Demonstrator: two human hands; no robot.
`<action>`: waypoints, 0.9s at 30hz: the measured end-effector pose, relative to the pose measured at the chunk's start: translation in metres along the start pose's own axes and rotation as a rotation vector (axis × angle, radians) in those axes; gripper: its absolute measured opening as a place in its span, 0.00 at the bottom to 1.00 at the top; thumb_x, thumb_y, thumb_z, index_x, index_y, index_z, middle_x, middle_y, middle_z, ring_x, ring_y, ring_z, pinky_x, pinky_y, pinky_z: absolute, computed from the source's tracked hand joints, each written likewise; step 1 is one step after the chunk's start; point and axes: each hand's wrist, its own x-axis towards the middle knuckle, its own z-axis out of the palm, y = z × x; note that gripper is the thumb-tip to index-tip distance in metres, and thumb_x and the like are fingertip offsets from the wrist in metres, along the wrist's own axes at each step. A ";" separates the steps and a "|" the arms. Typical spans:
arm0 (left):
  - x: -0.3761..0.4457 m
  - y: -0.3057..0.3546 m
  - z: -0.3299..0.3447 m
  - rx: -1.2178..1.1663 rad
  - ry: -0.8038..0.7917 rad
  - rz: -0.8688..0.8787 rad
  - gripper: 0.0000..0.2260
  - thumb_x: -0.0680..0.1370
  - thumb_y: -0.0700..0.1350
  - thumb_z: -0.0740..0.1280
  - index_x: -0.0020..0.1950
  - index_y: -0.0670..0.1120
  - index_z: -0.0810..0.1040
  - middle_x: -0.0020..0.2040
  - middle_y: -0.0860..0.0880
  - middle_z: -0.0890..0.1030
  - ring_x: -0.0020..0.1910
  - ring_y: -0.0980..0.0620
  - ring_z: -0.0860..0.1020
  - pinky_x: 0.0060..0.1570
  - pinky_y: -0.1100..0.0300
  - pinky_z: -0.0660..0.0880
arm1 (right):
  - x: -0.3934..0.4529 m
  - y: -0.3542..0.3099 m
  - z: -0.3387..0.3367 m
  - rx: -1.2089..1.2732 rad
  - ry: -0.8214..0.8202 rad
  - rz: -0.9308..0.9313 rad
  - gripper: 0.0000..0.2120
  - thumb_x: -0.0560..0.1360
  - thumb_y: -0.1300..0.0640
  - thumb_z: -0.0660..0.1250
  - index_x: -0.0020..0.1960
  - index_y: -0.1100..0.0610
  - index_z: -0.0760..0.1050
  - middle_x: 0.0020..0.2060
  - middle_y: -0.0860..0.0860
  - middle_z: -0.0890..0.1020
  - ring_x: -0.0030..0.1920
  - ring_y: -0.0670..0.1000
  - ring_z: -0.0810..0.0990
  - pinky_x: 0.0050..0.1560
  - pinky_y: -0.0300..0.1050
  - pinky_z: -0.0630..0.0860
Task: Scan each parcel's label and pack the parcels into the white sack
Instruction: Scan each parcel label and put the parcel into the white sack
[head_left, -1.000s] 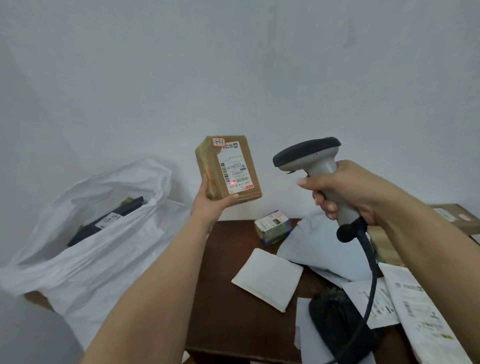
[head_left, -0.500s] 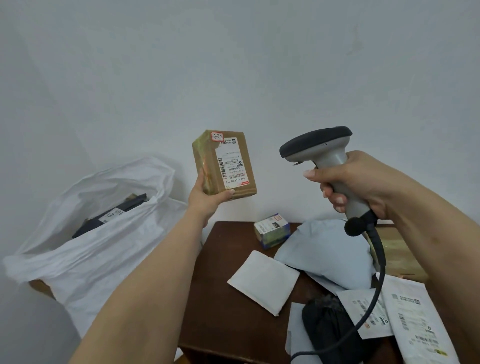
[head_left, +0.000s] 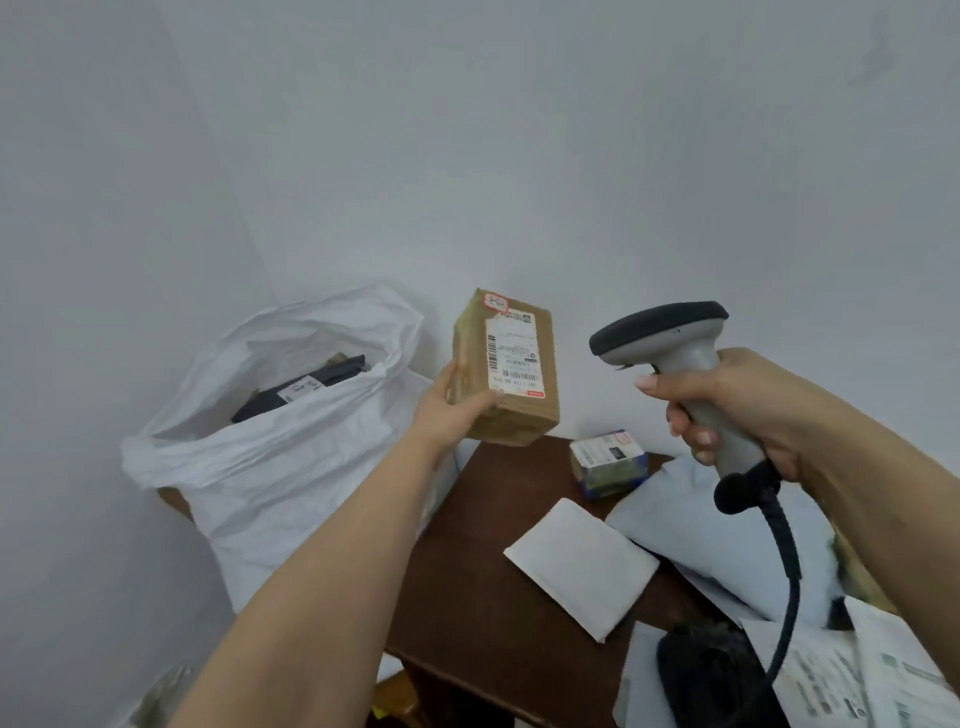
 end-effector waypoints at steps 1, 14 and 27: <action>0.000 -0.003 -0.011 0.008 0.014 -0.027 0.35 0.72 0.51 0.75 0.76 0.53 0.64 0.64 0.50 0.74 0.55 0.54 0.76 0.50 0.61 0.73 | 0.007 0.002 0.009 -0.001 -0.019 0.013 0.10 0.75 0.57 0.72 0.44 0.62 0.73 0.27 0.57 0.74 0.20 0.49 0.66 0.22 0.40 0.67; 0.082 -0.005 -0.231 0.035 0.683 -0.056 0.38 0.71 0.66 0.68 0.75 0.53 0.60 0.70 0.42 0.68 0.66 0.42 0.71 0.64 0.49 0.70 | 0.108 0.000 0.139 0.066 -0.129 0.090 0.12 0.75 0.56 0.72 0.45 0.63 0.72 0.26 0.56 0.74 0.21 0.49 0.67 0.24 0.40 0.68; 0.107 -0.075 -0.213 0.915 0.003 -0.153 0.13 0.76 0.46 0.68 0.60 0.57 0.77 0.60 0.51 0.80 0.63 0.44 0.74 0.70 0.41 0.63 | 0.141 0.018 0.157 0.120 -0.073 0.183 0.12 0.75 0.56 0.72 0.46 0.61 0.71 0.25 0.55 0.73 0.21 0.50 0.66 0.28 0.42 0.67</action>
